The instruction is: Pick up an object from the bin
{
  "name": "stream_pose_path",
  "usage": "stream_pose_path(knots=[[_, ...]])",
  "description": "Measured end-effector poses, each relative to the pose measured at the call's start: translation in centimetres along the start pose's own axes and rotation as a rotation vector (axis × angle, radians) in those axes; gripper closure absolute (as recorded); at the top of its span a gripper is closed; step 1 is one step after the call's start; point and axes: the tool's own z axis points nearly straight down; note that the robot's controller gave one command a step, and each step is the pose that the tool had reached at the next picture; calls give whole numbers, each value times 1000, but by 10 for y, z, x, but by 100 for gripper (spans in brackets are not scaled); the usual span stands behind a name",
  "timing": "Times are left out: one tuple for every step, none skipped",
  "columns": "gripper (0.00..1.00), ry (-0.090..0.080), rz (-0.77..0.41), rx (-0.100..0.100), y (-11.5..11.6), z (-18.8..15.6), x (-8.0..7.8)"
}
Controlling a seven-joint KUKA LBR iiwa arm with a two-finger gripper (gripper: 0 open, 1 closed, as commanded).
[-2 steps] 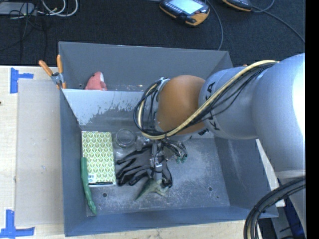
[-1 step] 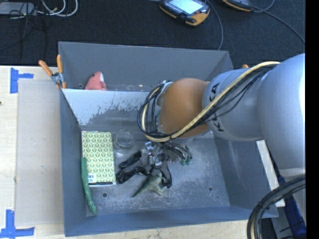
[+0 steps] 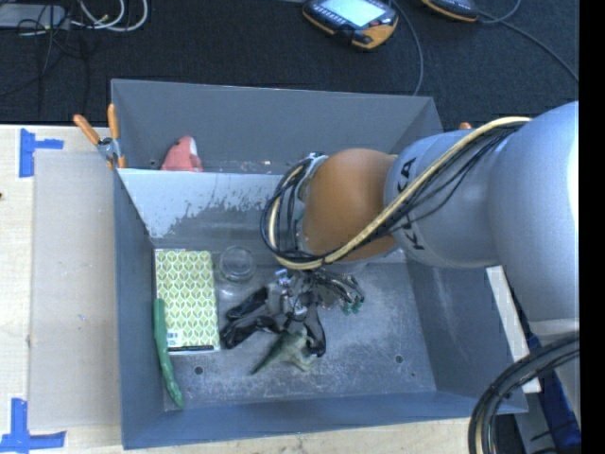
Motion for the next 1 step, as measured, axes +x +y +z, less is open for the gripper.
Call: stream_pose_path(knots=[[100,1,0,0,0,-2,0]])
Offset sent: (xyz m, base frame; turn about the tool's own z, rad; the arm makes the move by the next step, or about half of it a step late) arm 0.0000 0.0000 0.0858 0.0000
